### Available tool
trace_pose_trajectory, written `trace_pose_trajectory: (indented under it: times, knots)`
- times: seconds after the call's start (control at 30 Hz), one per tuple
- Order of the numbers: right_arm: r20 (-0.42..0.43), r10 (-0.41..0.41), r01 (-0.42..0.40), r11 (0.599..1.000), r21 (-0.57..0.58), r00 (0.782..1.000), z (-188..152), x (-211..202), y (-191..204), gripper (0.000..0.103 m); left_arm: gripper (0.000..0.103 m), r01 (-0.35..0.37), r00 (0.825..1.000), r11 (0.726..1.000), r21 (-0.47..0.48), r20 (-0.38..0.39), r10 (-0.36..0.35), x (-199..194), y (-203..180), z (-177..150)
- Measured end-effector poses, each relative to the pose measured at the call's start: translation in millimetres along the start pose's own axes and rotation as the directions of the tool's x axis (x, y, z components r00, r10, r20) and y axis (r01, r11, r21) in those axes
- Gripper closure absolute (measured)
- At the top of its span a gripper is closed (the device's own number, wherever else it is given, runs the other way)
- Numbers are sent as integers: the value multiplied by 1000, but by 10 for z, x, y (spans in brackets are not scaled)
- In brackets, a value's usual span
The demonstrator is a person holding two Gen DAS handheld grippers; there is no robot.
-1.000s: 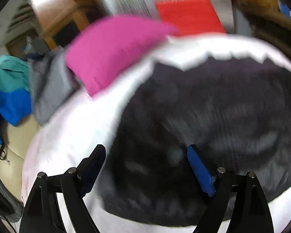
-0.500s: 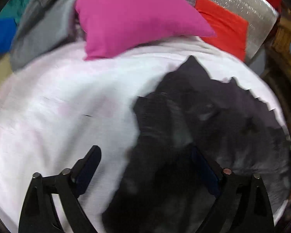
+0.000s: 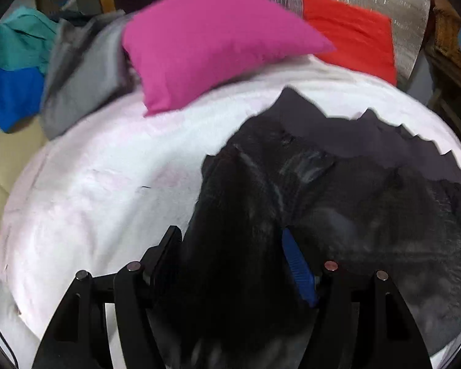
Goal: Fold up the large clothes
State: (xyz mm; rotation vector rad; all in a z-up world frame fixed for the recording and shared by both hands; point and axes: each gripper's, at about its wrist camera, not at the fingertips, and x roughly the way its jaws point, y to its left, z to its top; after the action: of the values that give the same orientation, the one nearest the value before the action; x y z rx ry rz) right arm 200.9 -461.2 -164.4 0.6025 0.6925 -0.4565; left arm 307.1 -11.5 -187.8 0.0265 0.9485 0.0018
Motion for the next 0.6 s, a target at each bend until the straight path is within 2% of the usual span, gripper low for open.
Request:
trace_pose_trajectory:
  times: [0.07, 0.23, 0.33, 0.43, 0.53, 0.6]
  knots:
    - [80, 13, -12, 1000, -16, 997, -89, -315, 45, 35, 33, -3, 998, 1000, -13, 62, 4, -312, 29, -117]
    - [166, 48, -32, 995, -96, 985, -420, -885, 282, 26, 30, -40, 982, 999, 11, 188, 37, -954, 12, -319]
    - [198, 56, -20, 984, -178, 979, -693, -1238, 456, 25, 30, -45, 968, 998, 42, 249, 33, -1331, 27, -432]
    - [203, 89, -41, 972, -230, 975, -941, -1589, 631, 25, 28, -68, 947, 995, 74, 318, 41, -1782, 58, -560]
    - [207, 82, -19, 957, -290, 975, -1167, -1883, 794, 23, 18, -72, 925, 994, 77, 379, 38, -2190, 101, -667]
    - [209, 83, -7, 940, -342, 974, -1321, -2100, 932, 23, 18, -77, 908, 994, 72, 418, 40, -2452, 130, -747]
